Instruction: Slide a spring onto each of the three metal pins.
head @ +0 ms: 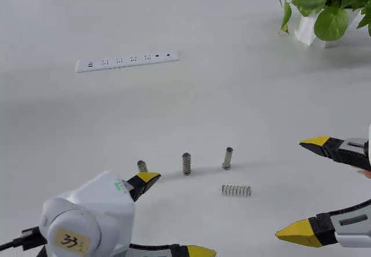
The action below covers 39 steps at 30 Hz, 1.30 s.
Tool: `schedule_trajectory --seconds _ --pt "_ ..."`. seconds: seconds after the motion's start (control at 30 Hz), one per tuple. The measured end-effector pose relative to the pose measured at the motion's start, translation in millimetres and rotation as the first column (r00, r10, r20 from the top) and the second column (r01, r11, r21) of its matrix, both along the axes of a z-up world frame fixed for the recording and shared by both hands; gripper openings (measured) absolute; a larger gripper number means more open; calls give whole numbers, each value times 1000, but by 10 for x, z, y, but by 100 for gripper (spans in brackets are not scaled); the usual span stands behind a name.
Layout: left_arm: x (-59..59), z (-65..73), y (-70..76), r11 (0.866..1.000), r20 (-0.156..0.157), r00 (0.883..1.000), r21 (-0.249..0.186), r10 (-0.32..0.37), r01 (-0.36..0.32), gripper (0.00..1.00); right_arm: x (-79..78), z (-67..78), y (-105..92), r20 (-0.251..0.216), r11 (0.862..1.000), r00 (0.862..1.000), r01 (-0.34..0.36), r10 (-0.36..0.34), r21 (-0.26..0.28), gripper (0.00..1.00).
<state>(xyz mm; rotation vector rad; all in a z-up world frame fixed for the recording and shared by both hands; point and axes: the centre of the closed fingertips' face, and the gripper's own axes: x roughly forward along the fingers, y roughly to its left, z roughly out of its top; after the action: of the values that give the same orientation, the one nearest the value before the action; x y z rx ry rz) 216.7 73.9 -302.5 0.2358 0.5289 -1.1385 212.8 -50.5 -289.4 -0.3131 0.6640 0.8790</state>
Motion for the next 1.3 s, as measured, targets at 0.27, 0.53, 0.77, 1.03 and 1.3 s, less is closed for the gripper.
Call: schedule_trajectory --seconds 0.27,0.53,0.77,1.03,1.3 --pt "62 -43 -204 998 18 998 7 -55 55 78 -14 -7 -80 -9 1000 1000 27 -27 5 99" --pt "156 -259 -410 984 35 987 89 -156 152 71 -80 -34 -155 -22 998 998 57 -56 10 99" --pt "241 -381 -557 967 46 976 148 -215 206 61 -166 -45 -233 -31 997 996 79 -79 11 99" --pt "332 -512 -684 951 92 964 211 -251 227 42 -207 -60 -296 -41 995 994 101 -101 8 99" --pt "397 -605 -724 933 118 951 260 -284 247 24 -232 -104 -307 -54 994 993 107 -106 12 99"
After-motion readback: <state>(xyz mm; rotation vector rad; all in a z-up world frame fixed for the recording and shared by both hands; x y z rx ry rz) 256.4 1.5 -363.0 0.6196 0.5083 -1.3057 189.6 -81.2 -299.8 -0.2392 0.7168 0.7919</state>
